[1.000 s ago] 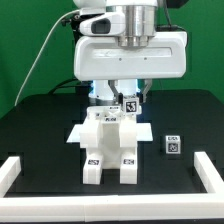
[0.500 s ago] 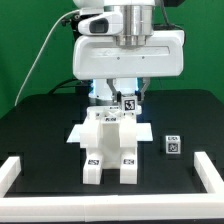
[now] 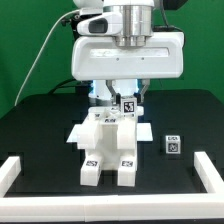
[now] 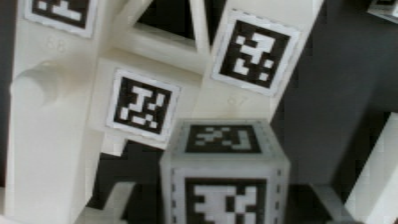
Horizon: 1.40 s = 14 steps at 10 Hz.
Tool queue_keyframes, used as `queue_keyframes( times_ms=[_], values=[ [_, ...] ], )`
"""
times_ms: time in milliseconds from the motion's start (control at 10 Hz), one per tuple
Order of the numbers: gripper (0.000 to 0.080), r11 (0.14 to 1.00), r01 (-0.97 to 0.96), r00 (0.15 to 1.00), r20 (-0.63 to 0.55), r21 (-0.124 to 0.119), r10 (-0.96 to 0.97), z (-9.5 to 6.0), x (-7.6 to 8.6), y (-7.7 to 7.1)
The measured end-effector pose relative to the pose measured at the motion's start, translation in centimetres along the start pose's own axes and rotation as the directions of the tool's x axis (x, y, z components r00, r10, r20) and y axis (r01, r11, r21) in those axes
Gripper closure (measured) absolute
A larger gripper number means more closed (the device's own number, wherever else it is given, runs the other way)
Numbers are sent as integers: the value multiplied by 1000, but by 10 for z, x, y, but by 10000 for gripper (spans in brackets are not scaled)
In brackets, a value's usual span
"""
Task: Assemble chair
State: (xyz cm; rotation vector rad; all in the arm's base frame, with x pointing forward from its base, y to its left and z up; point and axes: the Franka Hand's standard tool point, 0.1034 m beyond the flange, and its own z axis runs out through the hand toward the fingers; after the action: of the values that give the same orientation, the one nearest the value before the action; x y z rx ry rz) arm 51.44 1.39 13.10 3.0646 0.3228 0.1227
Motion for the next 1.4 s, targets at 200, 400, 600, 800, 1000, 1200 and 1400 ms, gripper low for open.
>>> queue_keyframes(
  times_ms=[200,400,600,800,1000,1200,1400],
  values=[
    [518,1000,-11,1000,13,1,11,3,-2,-3],
    [518,1000,-14,1000,14,1,14,4,-2,-6],
    [518,1000,-11,1000,11,-2,11,6,-1,-5],
    [518,1000,-11,1000,10,-2,11,6,-1,-5],
    [518,1000,-11,1000,10,-2,11,5,-1,-5],
    [443,1000,-11,1000,11,-2,11,6,-1,-5],
    [188,1000,-11,1000,11,-3,11,6,-1,-5]
  ],
)
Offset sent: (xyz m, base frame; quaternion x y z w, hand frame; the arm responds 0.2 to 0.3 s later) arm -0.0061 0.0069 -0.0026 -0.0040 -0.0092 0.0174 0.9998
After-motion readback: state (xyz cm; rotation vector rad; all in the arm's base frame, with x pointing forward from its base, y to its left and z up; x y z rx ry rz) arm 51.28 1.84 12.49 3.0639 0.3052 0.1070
